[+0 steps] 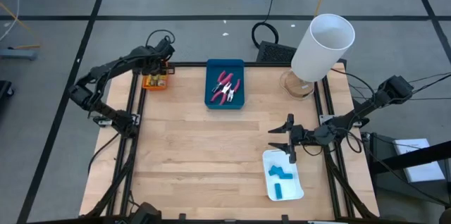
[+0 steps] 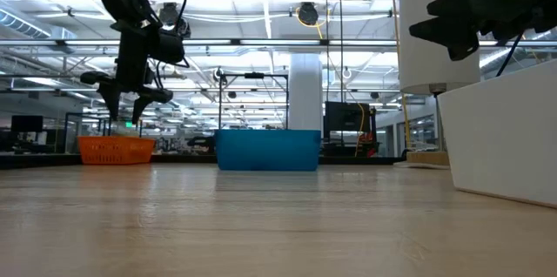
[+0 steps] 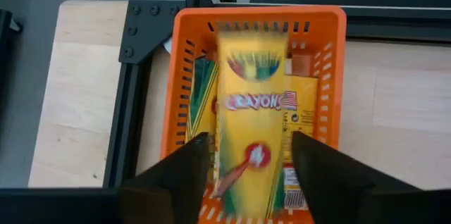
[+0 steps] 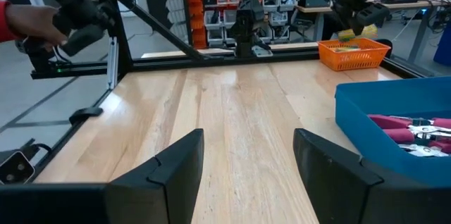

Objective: Pick & Place School Supplies
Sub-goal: Return to Home Position

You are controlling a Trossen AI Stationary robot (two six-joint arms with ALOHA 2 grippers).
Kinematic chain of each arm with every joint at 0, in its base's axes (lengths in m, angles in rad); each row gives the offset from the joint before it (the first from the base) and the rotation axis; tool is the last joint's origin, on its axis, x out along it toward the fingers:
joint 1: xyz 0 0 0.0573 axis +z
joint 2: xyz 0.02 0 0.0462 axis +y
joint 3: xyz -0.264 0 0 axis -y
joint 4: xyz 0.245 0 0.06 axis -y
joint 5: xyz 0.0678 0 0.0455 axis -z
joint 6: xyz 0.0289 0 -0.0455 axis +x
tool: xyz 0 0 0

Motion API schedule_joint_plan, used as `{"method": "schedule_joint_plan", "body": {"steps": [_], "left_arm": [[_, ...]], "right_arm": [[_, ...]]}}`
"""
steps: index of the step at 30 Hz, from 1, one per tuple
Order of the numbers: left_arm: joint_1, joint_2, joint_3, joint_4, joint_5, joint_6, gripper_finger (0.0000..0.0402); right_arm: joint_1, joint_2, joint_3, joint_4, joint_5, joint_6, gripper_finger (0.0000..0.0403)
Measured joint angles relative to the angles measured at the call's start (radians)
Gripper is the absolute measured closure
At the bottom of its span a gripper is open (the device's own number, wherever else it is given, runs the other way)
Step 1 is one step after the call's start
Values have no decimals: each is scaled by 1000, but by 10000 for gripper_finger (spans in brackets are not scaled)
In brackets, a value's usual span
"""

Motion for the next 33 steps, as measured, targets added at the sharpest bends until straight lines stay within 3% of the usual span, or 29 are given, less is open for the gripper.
{"method": "schedule_joint_plan", "body": {"steps": [7,12,16,20,24,29,33], "left_arm": [[0,0,0,5,0,9,111],[0,-12,5,18,40,107,83],[-64,-102,5,-5,86,152,74],[-260,-295,5,46,33,201,76],[-570,-530,-35,203,-33,252,77],[-993,-778,-315,572,-51,391,78],[-1171,-904,-524,734,-146,350,77]], "right_arm": [[0,0,0,-1,0,6,193],[0,0,0,-1,0,7,193],[2,0,0,0,0,7,193],[2,0,0,0,0,7,193],[2,0,0,4,0,29,193],[1,0,0,0,1,-28,193],[1,0,0,-8,2,-61,193]]}}
